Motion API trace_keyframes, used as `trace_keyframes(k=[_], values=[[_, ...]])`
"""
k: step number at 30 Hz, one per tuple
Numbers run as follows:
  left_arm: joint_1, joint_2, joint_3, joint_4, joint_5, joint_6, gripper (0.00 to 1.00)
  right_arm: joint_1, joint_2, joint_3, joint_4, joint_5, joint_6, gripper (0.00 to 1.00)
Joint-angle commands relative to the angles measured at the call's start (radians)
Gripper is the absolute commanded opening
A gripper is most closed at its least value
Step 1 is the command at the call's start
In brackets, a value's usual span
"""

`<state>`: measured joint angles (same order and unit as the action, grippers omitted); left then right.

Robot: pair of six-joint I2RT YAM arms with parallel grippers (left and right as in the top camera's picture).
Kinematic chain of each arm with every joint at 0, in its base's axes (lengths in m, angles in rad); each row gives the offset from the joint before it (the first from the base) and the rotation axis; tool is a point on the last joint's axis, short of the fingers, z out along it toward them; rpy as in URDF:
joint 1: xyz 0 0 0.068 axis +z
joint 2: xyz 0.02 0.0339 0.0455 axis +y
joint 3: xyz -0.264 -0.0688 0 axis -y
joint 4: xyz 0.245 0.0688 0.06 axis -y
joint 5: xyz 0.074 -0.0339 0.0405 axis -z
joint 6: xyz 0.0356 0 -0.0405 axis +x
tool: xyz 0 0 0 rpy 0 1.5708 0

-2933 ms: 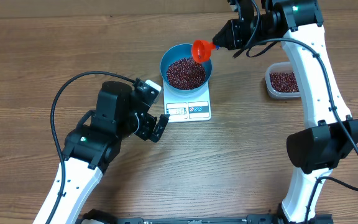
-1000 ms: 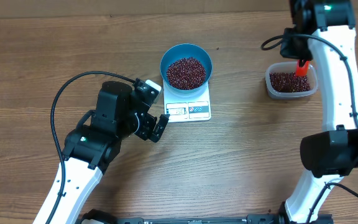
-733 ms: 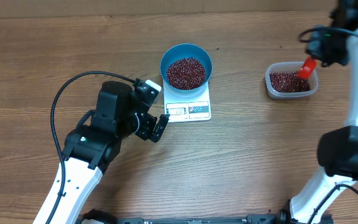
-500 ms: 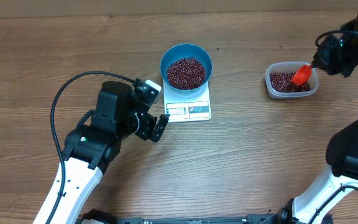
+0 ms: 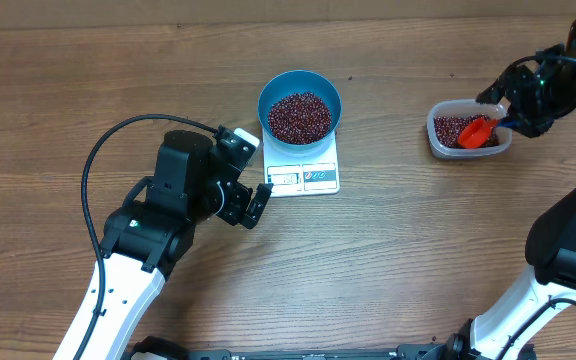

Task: Scoop item into bowl and weigh 150g on scale
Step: 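Lower the scoop into the tub and open the right gripper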

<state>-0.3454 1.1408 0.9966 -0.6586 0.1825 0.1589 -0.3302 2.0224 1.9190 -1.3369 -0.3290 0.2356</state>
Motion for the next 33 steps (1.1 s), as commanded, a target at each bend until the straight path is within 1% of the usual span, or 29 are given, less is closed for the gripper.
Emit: trace_keyframes(k=[1, 5, 9, 10, 12, 13, 19, 22, 25, 29, 33], values=[[-0.002, -0.002, 0.023, 0.001, -0.006, -0.01, 1.0, 0.0, -0.029, -0.029, -0.013, 0.064, -0.018, 0.72], [-0.002, -0.002, 0.023, 0.001, -0.006, -0.01, 0.99, 0.0, -0.029, -0.096, -0.014, 0.068, -0.04, 0.75], [-0.002, -0.002, 0.023, 0.001, -0.006, -0.01, 1.0, 0.0, -0.029, -0.127, -0.023, 0.1, -0.054, 0.88], [-0.002, -0.002, 0.023, 0.001, -0.006, -0.01, 1.0, 0.0, -0.029, -0.127, -0.027, 0.117, -0.053, 0.93], [-0.002, -0.002, 0.023, 0.001, -0.006, -0.01, 1.0, 0.0, -0.029, -0.126, -0.037, 0.137, -0.053, 0.99], [-0.002, -0.002, 0.023, 0.001, -0.006, -0.01, 1.0, 0.0, -0.029, -0.126, -0.041, 0.139, -0.054, 1.0], [-0.002, -0.002, 0.023, 0.001, -0.006, -0.01, 1.0, 0.0, -0.042, -0.104, -0.069, 0.162, -0.054, 1.0], [-0.002, -0.002, 0.023, 0.001, -0.006, -0.01, 1.0, 0.0, -0.066, -0.078, -0.091, 0.219, -0.053, 1.0], [-0.002, -0.002, 0.023, 0.001, -0.006, -0.01, 1.0, 0.002, -0.103, -0.055, -0.114, 0.258, -0.051, 1.0], [-0.002, -0.002, 0.023, 0.001, -0.006, -0.01, 1.0, 0.004, -0.168, -0.023, -0.142, 0.259, -0.05, 1.0], [-0.002, -0.002, 0.023, 0.001, -0.006, -0.01, 0.99, 0.039, -0.258, 0.035, -0.188, 0.257, -0.063, 1.0]])
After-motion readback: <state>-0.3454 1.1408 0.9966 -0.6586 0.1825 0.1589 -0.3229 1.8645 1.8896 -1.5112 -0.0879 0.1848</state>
